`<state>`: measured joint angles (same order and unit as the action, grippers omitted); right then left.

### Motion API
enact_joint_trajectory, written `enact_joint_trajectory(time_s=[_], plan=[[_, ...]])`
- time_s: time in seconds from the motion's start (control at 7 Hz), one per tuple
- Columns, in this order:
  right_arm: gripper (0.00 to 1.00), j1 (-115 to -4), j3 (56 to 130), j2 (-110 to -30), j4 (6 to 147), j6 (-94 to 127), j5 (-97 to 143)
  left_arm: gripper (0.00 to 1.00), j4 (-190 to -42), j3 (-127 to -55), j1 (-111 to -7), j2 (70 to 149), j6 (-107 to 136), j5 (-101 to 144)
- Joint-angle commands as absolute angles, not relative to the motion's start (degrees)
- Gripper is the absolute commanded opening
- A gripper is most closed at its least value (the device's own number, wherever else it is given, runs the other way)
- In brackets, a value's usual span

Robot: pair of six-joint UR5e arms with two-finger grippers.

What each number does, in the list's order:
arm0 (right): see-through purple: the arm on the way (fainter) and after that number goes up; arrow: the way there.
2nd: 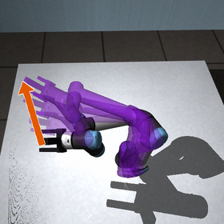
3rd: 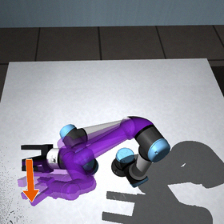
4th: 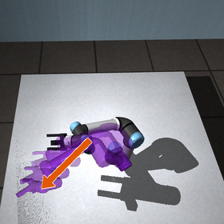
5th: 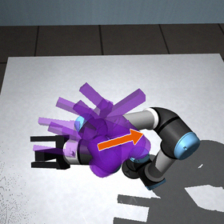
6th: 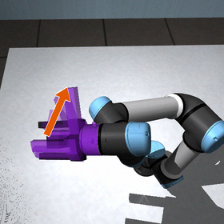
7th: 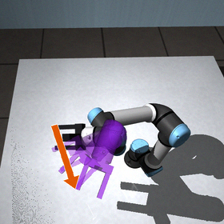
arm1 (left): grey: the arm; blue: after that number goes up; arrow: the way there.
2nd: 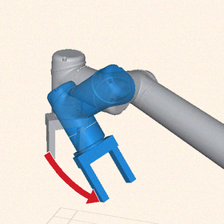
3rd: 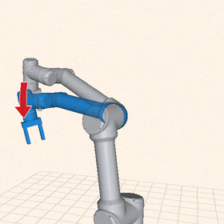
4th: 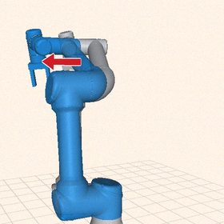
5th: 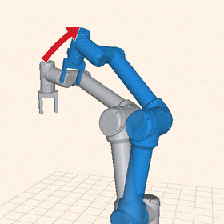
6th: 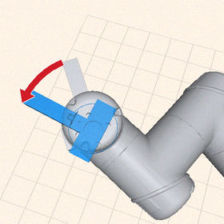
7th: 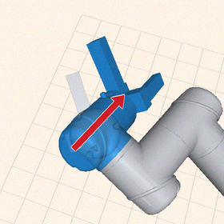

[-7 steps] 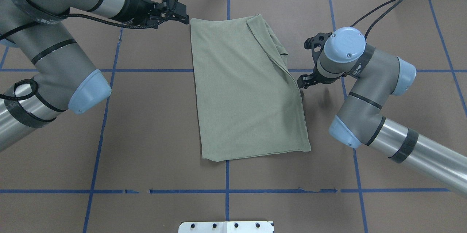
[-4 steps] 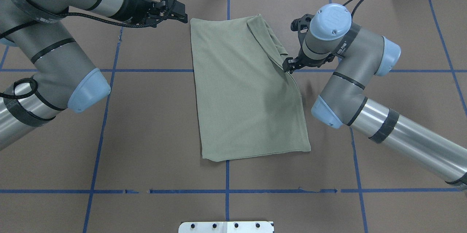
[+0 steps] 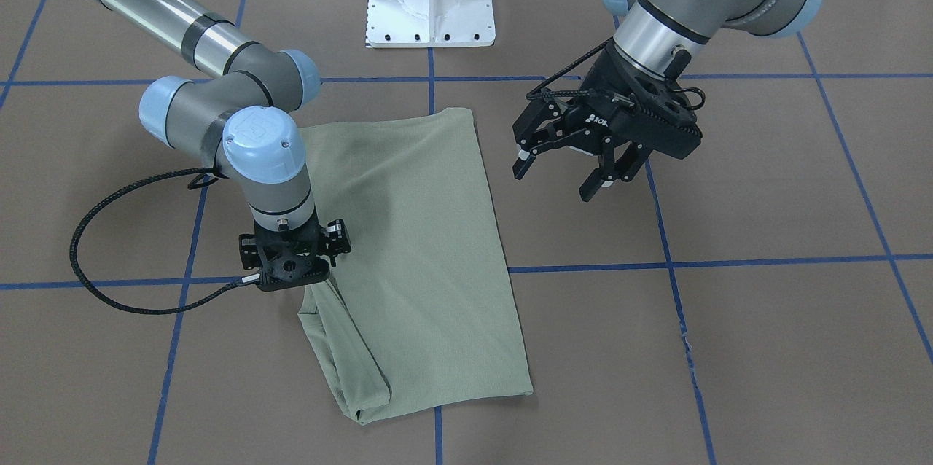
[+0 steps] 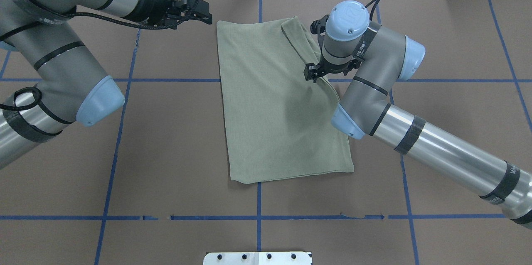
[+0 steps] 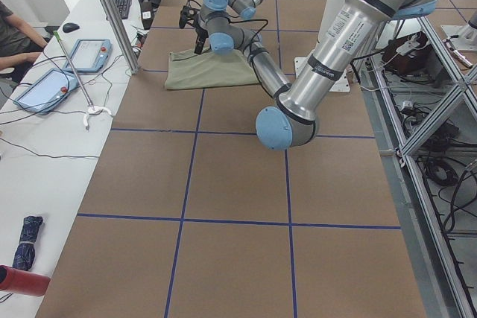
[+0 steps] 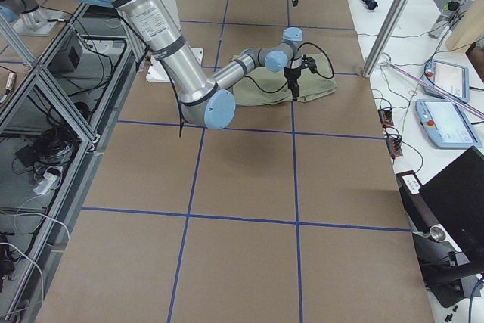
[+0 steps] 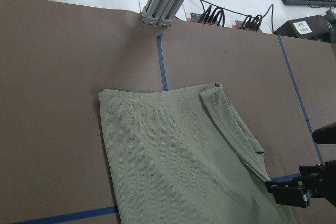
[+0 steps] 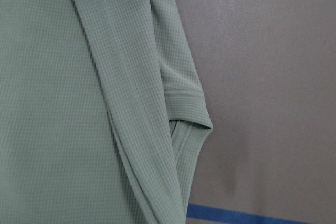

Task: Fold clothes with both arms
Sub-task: 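Press and adjust the far folded corner with the right gripper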

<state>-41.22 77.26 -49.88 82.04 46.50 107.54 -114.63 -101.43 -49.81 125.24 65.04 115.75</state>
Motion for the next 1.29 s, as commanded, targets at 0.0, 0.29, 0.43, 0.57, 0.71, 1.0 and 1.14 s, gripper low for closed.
enact_joint_trajectory(time_s=[0.0, 0.29, 0.43, 0.57, 0.71, 1.0, 1.14], plan=[[1.0, -41.04, 75.42, -50.1, 82.0, 46.15, 107.67, 0.99, -114.7, -101.43, -49.83, 125.24, 65.04, 115.75], [1.0, -41.31, 74.62, -50.27, 81.83, 45.97, 107.75, 0.99, -114.7, -101.43, -49.83, 125.24, 65.13, 115.75], [1.0, -42.44, 74.36, -50.27, 81.83, 45.71, 108.01, 0.99, -114.7, -101.43, -49.83, 125.24, 65.04, 115.75], [1.0, -43.58, 73.57, -50.36, 81.74, 44.48, 108.28, 0.99, -114.7, -101.43, -49.83, 125.24, 65.04, 115.75], [1.0, -43.94, 71.91, -50.36, 81.56, 44.04, 108.19, 0.99, -114.7, -101.43, -49.83, 125.24, 65.13, 115.75], [1.0, -44.91, 71.1, -50.19, 81.56, 44.12, 108.54, 0.99, -114.79, -101.43, -49.75, 125.33, 65.13, 115.75], [1.0, -45.7, 71.19, -49.49, 81.56, 44.12, 108.98, 0.99, -114.7, -101.34, -49.83, 125.33, 65.13, 115.75]])
